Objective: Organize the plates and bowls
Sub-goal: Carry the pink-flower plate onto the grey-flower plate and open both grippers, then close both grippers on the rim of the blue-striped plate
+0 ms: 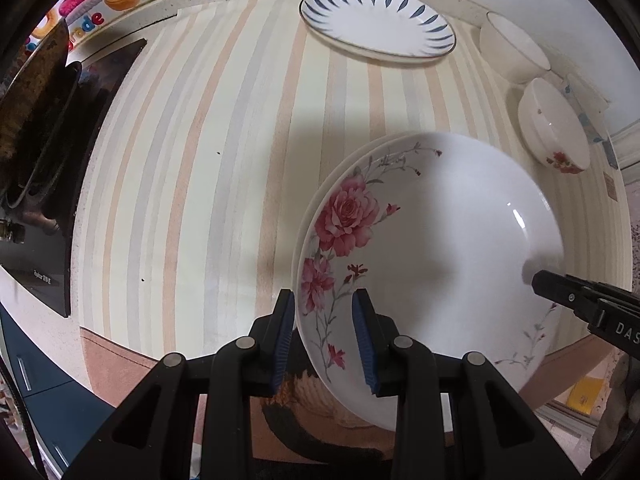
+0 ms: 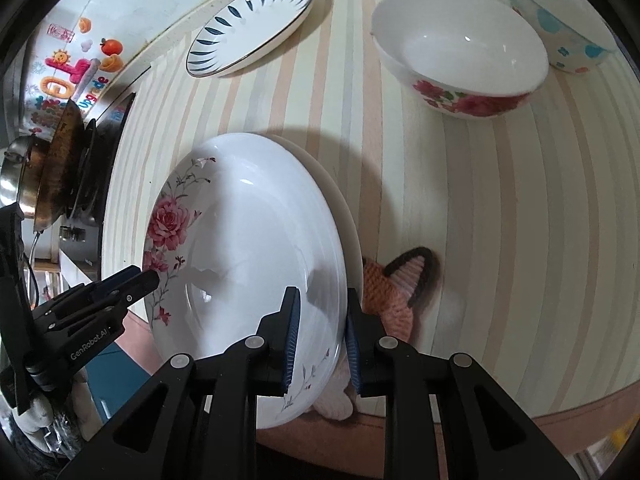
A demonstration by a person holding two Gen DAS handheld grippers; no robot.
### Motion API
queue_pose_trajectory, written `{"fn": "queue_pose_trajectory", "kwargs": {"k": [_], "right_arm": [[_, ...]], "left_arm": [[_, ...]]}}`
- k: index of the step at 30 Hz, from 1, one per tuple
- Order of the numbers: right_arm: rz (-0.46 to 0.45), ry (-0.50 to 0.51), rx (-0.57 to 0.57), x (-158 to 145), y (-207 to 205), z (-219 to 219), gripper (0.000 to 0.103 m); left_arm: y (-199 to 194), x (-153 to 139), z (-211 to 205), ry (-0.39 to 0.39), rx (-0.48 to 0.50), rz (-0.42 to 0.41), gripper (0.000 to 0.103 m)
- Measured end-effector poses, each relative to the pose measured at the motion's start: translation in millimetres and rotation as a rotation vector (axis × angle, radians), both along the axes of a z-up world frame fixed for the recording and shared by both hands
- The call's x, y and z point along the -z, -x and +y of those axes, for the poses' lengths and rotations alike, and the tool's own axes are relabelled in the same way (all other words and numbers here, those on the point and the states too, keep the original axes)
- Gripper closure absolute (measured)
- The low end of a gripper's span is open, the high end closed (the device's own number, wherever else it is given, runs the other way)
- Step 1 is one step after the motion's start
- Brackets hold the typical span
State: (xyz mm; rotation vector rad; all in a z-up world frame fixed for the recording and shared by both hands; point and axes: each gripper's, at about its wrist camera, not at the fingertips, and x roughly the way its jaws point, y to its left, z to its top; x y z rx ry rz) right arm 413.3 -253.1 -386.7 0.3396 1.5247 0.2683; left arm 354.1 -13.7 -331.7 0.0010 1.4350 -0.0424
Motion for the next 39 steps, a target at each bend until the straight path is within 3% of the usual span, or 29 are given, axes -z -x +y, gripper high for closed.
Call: {"fn": "queue_pose_trajectory", "kwargs": {"k": [4, 8, 12, 15, 19, 27, 30, 32, 34, 35, 39], "right_arm": [[0.024, 0.003, 0.019, -3.6, 1.9, -9.8, 0.078], [0.009, -0.056, 0.071, -20.4, -0.1, -25.9, 0.078], [-0.037, -0.125, 0.136, -47.8, -23.3, -31.4, 0.076], [-0.102, -0.166, 0.183, -65.7, -63.3, -25.0, 0.065], [-0.149, -0.126, 0.249, -61.9, -125.0, -14.5, 0.065], [-0.090, -0.049, 0.347, -8.4, -217.3, -7.3, 0.065], [-0.079, -0.030, 0.379, 7.9, -233.1, -6.6, 0.065], [-0.075, -0.011, 0.388, 18.1, -238.3, -8.5, 0.071], [-0.073, 0.001, 0.381, 23.9, -240.1, -6.0, 0.090], [-0.083, 0.005, 0.374, 24.5, -240.1, -3.7, 0.093], [-0.123, 0.068, 0.319, 19.6, -238.4, 6.9, 0.093]], "left_arm": [[-5.4, -20.9, 6.8, 0.022, -0.008, -0.027, 0.076], [-29.7, -47.0, 20.5, 0.086, -0.034, -0.053, 0.075], [-83.0, -61.2, 32.2, 0.123, -0.061, -0.066, 0.070], [-135.1, -61.7, 36.6, 0.136, -0.066, -0.071, 0.070], [-206.7, -42.5, 40.8, 0.147, -0.071, -0.054, 0.070], [-292.5, 24.9, 34.8, 0.112, -0.018, 0.048, 0.070], [-304.6, 40.9, 30.9, 0.142, -0.002, 0.056, 0.068], [-306.8, 41.9, 27.9, 0.167, 0.007, 0.028, 0.071], [-305.0, 39.5, 25.6, 0.184, 0.013, 0.000, 0.077], [-302.6, 37.8, 23.5, 0.182, 0.019, -0.016, 0.081], [-293.5, 33.0, 16.8, 0.133, 0.048, -0.051, 0.082]]}}
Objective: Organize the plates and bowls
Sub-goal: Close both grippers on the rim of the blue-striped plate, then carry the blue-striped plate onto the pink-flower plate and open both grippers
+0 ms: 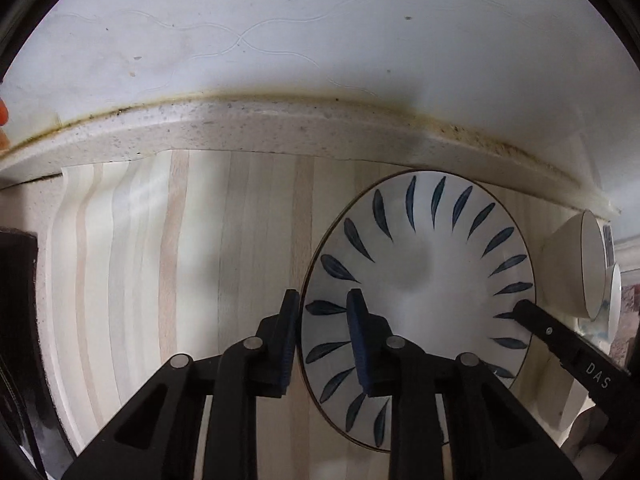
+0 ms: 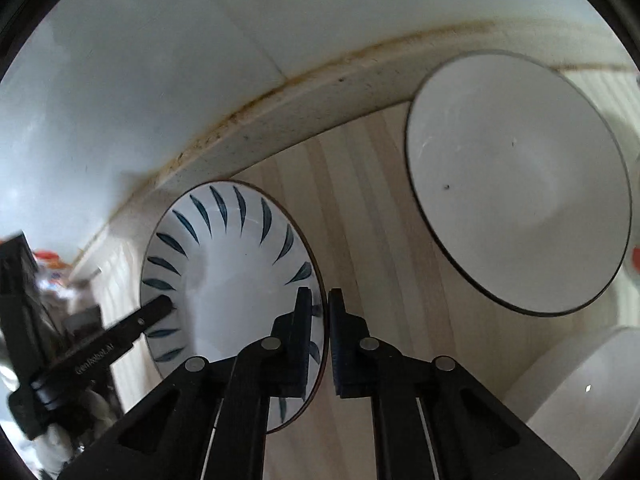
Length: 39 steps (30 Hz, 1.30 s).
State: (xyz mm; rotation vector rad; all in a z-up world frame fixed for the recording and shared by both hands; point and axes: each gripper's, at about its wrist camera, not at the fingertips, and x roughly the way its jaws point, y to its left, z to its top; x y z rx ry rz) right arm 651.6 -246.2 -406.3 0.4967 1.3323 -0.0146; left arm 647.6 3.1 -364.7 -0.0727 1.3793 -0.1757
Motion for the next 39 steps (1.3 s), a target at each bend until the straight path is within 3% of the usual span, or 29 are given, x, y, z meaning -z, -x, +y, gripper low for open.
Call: {"fn": "queue_pose_trajectory", "kwargs": {"k": [6, 10, 22, 31, 39], "right_arm": [[-0.036, 0.009, -0.032, -13.7, 7.1, 4.8, 0.093], [-0.062, 0.020, -0.061, -31.8, 25.3, 3.3, 0.093], [-0.135, -0.025, -0.155, -99.1, 128.0, -32.1, 0.093], [-0.127, -0.067, -0.207, -111.4, 214.0, -48.8, 0.093], [-0.080, -0.088, -0.282, -70.9, 251.6, -30.3, 0.093]], "left_arm": [[27.2, -23.3, -5.0, -0.009, -0.001, -0.050, 0.082], [47.1, -45.6, -8.1, 0.024, -0.011, -0.064, 0.082], [156.6, -118.6, -22.7, 0.066, 0.025, -0.124, 0.082], [226.0, -108.3, -30.8, 0.055, 0.025, -0.086, 0.082], [265.0, -65.7, -23.2, 0.010, -0.010, 0.014, 0.082]]}}
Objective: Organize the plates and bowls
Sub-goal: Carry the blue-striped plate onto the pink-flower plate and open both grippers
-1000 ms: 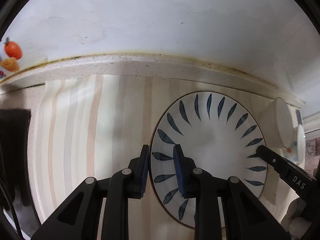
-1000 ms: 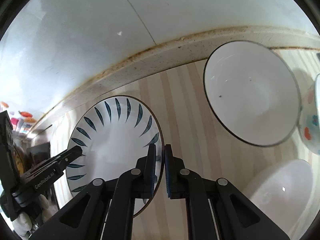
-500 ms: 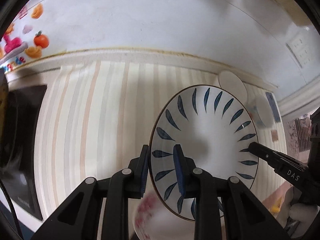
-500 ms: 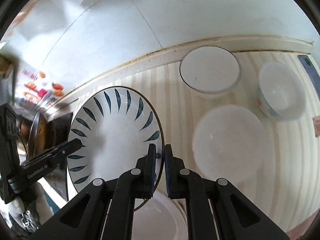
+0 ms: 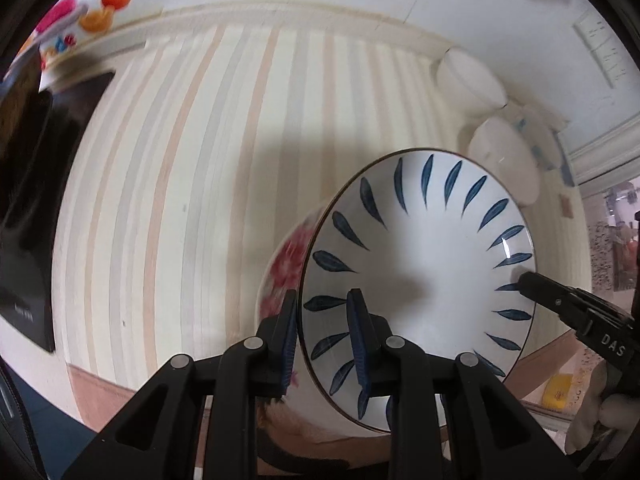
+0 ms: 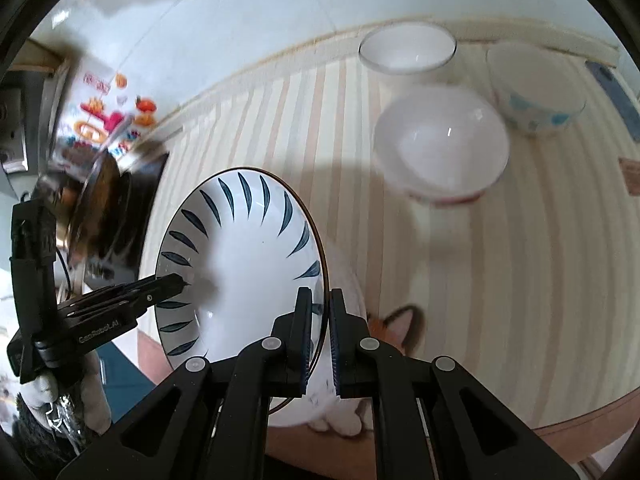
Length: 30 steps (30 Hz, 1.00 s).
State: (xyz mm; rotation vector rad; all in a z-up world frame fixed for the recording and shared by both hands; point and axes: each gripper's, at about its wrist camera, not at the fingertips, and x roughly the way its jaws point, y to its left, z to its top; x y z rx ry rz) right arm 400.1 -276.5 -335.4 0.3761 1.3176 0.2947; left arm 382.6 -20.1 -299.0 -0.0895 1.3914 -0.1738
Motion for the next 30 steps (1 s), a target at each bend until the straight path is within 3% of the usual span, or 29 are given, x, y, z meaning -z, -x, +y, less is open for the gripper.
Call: {"fn": "queue_pose_trajectory", "kwargs": {"k": [6, 14, 30], "right_arm": [[0.015, -0.005, -0.037, 27.6, 4.6, 16.8, 0.093], [0.053, -0.014, -0.035, 51.1, 1.7, 23.7, 0.093], [0.072, -0.025, -0.015, 59.5, 2.2, 15.2, 0.093]], "left_arm": [[10.3, 24.0, 4.6, -0.060, -0.026, 0.024, 0.082], [14.0, 27.3, 2.3, -0.072, -0.031, 0.023, 0.082], [13.9, 37.2, -4.6, -0.096, -0.041, 0.028, 0.082]]}}
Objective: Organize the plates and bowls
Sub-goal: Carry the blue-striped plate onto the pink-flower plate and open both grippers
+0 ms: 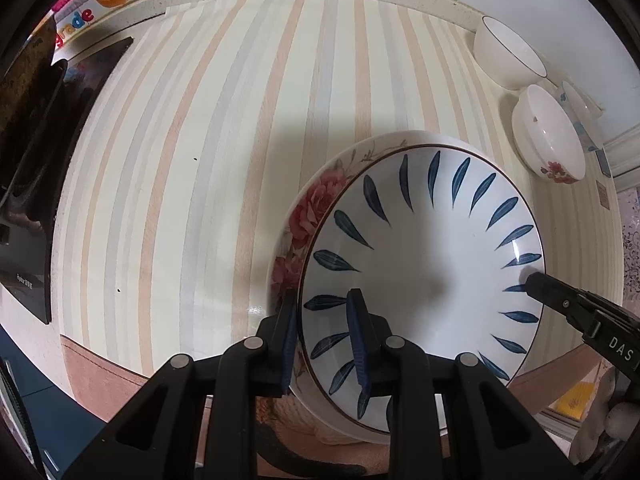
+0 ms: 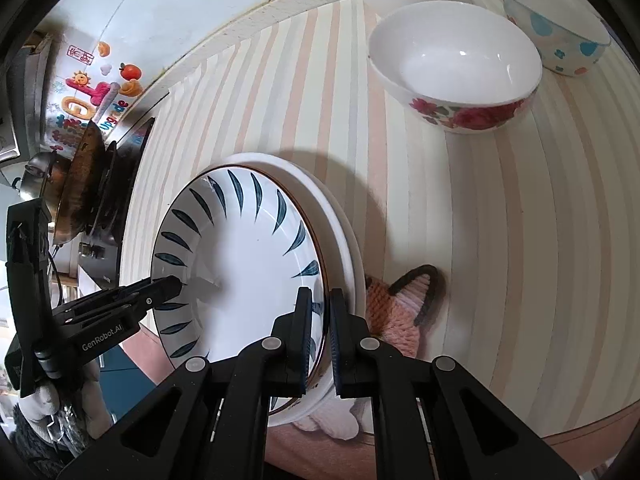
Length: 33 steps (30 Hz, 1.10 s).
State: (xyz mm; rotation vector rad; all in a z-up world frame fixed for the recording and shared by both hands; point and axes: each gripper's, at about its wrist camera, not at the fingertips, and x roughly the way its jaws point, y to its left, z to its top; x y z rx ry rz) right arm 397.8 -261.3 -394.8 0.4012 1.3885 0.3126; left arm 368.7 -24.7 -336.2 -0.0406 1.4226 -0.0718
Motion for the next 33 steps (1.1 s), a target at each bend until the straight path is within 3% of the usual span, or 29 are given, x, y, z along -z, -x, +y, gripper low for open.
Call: {"fn": "queue_pose_trajectory", "kwargs": {"k": [7, 14, 21, 26, 31, 32, 33], "right_arm": [[0.001, -0.013, 0.020, 1.4, 1.0, -1.4, 0.091], [0.038, -0.052, 0.063, 4.0, -1.6, -7.3, 0.090], [0.015, -0.026, 0.060, -4.2, 1.0, -6.0, 0.090], [-0.024, 0.038, 0.047, -28.9, 12.5, -1.1, 0.090], [-0.071, 0.089, 0.022, -73.8, 43.3, 12.0, 0.090], [-0.080, 0.098, 0.019, -83.4, 49.9, 14.5, 0.088], [-0.085, 0.109, 0.018, -95.5, 58.4, 17.5, 0.079]], "left_arm": [[1.4, 2.2, -3.5, -0.009, -0.015, -0.008, 0.082], [3.4, 0.9, 5.7, 0.031, -0.061, 0.012, 0.082], [15.0, -8.7, 11.9, 0.015, -0.087, 0.002, 0.082], [35.7, -35.6, 11.5, -0.011, -0.059, -0.042, 0.082], [67.3, -91.8, 7.4, -0.002, 0.016, -0.139, 0.081], [72.5, -101.5, 7.3, -0.005, 0.024, -0.154, 0.081], [76.3, -111.5, 4.7, -0.005, 0.034, -0.169, 0.081]]}}
